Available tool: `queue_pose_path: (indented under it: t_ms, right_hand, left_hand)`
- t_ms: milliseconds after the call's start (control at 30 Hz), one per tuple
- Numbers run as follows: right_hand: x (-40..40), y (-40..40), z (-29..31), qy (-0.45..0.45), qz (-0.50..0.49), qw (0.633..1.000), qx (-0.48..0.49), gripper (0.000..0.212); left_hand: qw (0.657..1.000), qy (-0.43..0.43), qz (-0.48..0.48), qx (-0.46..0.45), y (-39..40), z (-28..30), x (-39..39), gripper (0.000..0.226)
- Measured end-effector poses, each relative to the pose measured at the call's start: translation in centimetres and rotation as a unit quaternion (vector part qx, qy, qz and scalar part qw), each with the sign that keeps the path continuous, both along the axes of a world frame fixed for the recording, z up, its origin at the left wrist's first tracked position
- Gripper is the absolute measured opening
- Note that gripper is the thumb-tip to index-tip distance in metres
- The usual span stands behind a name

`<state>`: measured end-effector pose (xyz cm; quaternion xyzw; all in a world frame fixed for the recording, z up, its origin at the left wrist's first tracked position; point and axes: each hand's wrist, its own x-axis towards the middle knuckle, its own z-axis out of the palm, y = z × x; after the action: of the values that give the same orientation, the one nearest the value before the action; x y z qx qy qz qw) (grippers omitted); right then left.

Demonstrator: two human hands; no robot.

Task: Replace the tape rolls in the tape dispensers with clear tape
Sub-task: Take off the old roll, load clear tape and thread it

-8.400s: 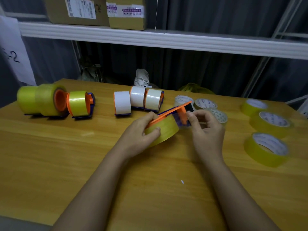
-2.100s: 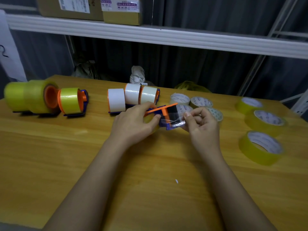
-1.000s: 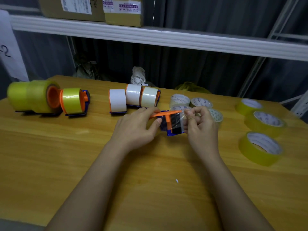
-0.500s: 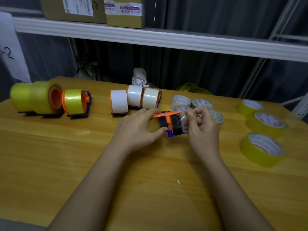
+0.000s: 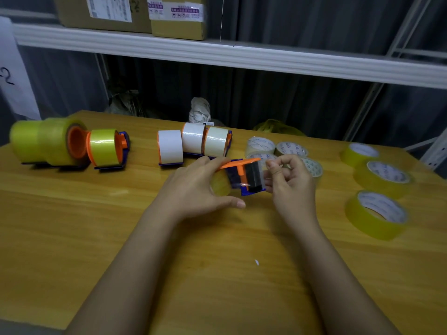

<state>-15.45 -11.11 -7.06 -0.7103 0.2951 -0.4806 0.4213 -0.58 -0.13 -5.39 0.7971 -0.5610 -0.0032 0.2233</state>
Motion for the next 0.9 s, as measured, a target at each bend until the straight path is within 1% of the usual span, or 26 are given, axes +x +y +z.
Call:
queue_pose_path:
  t_ms: [167, 267, 333, 400, 533, 633, 700, 767, 833, 900]
  right_hand:
    - [0.1, -0.22, 0.21, -0.046, 0.063, 0.994, 0.081, 0.014]
    - [0.17, -0.11, 0.2, -0.049, 0.063, 0.994, 0.074, 0.015]
    - [0.23, -0.06, 0.16, -0.05, 0.058, 0.995, 0.068, 0.015]
    - [0.3, 0.01, 0.21, -0.051, 0.054, 0.995, 0.063, 0.015]
    - [0.34, 0.02, 0.19, -0.046, 0.03, 0.998, 0.036, 0.017]
    - [0.37, -0.06, 0.14, -0.048, 0.005, 0.999, 0.012, 0.017]
    - [0.41, -0.08, 0.15, -0.056, -0.011, 0.998, 0.0, 0.019]
    - [0.4, 0.0, 0.21, -0.062, -0.018, 0.998, -0.013, 0.02]
    - [0.34, 0.06, 0.31, -0.064, -0.012, 0.998, -0.019, 0.019]
    - [0.27, 0.07, 0.42, -0.07, 0.005, 0.998, -0.008, 0.019]
  left_hand:
    - [0.999, -0.005, 0.027, -0.016, -0.29, -0.34, 0.67, 0.097]
    - [0.999, 0.015, 0.021, -0.03, -0.1, -0.21, 0.51, 0.101]
    - [0.998, 0.026, 0.008, -0.048, 0.18, -0.08, 0.51, 0.1]
    - [0.998, 0.019, 0.001, -0.062, 0.32, -0.21, 0.74, 0.091]
    - [0.995, -0.054, 0.007, -0.08, 0.28, -0.37, 0.76, 0.062]
    - [0.99, -0.1, 0.017, -0.099, 0.2, -0.38, 0.39, 0.055]
    - [0.988, -0.113, 0.016, -0.106, 0.05, -0.62, 0.12, 0.057]
    - [0.988, -0.116, 0.011, -0.097, -0.13, -0.8, -0.03, 0.065]
    - [0.992, -0.103, 0.009, -0.075, -0.19, -0.76, 0.06, 0.078]
    - [0.993, -0.096, 0.012, -0.065, -0.17, -0.69, 0.19, 0.082]
